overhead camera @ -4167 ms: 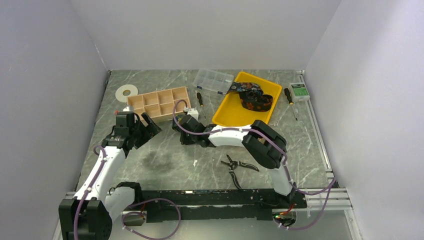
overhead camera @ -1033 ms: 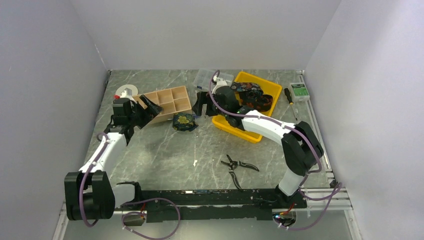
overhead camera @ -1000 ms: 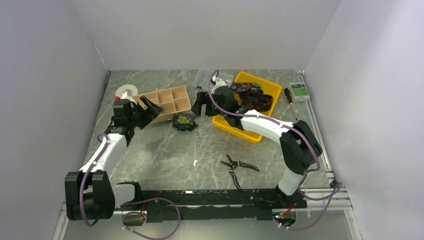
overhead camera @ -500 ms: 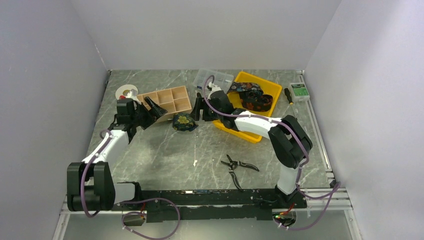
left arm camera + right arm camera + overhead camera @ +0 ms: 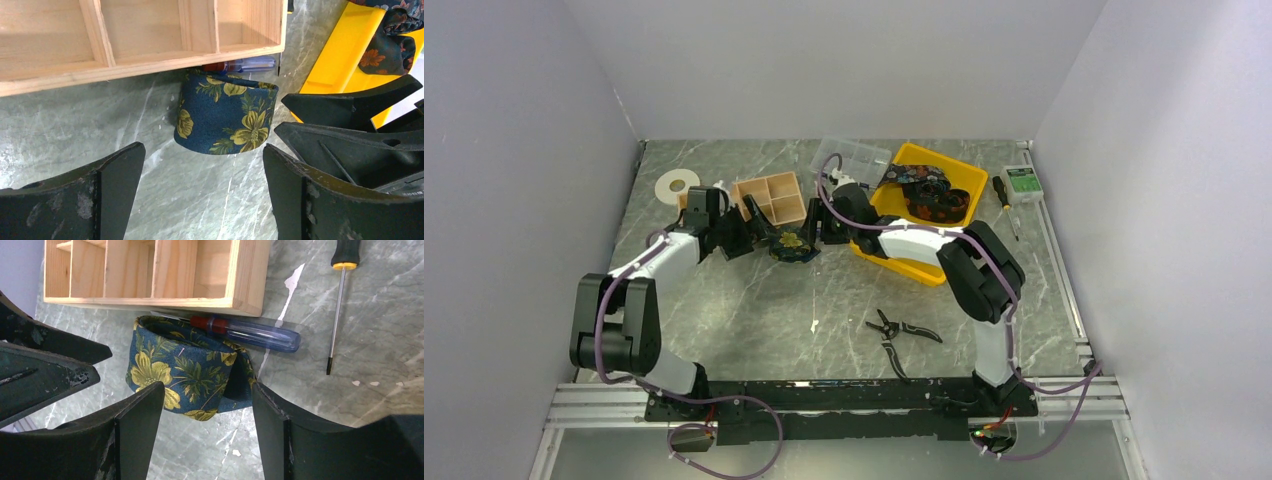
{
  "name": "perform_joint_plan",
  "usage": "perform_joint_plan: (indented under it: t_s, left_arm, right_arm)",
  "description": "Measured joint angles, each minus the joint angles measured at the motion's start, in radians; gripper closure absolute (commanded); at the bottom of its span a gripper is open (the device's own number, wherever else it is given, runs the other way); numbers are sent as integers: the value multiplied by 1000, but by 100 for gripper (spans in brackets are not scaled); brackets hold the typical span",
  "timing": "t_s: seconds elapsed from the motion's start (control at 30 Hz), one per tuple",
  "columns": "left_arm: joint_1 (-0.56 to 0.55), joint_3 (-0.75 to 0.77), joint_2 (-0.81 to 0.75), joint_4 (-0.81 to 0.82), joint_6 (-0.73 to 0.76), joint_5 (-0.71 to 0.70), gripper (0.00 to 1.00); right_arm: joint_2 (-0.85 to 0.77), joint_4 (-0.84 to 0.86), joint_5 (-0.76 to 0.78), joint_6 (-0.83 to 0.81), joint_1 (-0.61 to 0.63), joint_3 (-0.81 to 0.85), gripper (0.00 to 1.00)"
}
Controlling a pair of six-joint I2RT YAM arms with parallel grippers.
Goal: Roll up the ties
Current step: Pick up the tie at the center of the board.
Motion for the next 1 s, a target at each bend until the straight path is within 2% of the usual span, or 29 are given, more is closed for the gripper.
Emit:
perform_joint_plan:
  t_s: [0.37, 1.0]
  left_arm:
    - [0, 38, 40, -54, 35, -7, 8]
    - [0, 16, 47, 8, 52, 42, 11]
  right_arm:
    - [76, 4, -42, 40, 2, 66, 37]
    - [109, 72, -129, 182, 10, 32, 48]
